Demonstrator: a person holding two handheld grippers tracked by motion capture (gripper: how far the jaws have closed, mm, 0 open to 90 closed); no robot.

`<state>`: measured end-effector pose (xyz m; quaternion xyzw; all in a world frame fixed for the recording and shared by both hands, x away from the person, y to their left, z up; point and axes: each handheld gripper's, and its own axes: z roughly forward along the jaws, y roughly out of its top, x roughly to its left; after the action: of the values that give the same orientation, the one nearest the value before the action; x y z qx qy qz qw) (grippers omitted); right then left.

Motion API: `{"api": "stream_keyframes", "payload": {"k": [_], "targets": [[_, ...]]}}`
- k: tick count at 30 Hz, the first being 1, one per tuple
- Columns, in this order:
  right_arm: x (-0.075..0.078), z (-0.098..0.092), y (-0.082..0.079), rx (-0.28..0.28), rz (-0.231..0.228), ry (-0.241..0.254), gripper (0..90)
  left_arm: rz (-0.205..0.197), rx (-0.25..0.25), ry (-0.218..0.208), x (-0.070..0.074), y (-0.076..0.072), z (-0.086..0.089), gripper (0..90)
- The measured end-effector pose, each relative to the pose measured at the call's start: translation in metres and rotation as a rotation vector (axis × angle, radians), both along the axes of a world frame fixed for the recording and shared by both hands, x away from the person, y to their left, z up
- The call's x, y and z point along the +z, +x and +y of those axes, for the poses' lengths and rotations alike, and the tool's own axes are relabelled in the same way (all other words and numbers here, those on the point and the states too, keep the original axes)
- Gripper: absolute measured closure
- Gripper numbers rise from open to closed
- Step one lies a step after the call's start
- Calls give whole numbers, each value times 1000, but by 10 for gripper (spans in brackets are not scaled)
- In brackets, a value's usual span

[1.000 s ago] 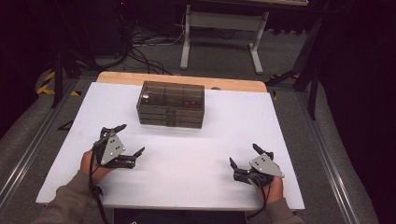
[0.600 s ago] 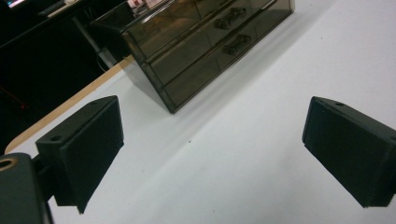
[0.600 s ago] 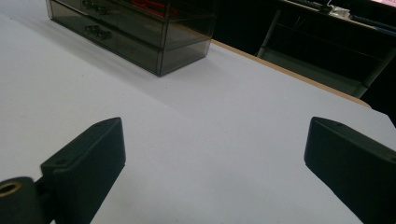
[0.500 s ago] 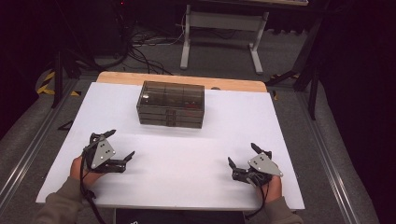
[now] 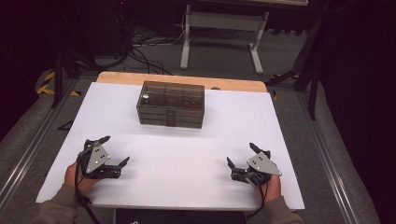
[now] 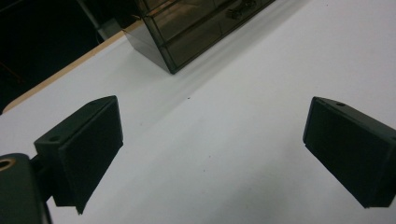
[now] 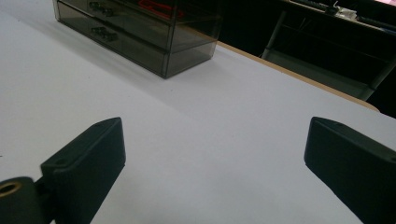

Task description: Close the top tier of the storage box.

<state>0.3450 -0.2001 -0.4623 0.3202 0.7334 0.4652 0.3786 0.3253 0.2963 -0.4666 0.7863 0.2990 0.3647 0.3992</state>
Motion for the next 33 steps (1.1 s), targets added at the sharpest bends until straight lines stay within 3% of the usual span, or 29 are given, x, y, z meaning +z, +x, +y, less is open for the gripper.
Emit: {"api": "stream_keyframes", "payload": {"k": [11,16,33], "targets": [[1,2,-3,0,-7,-3,60,17,-18,4,-2,-1,-2,52],[1,3,-3,2,-6,-5,60,5,-20,-8,-1,-2,-1,52],[1,3,-2,7,-3,-4,60,20,8,2,-3,1,-3,53]]}}
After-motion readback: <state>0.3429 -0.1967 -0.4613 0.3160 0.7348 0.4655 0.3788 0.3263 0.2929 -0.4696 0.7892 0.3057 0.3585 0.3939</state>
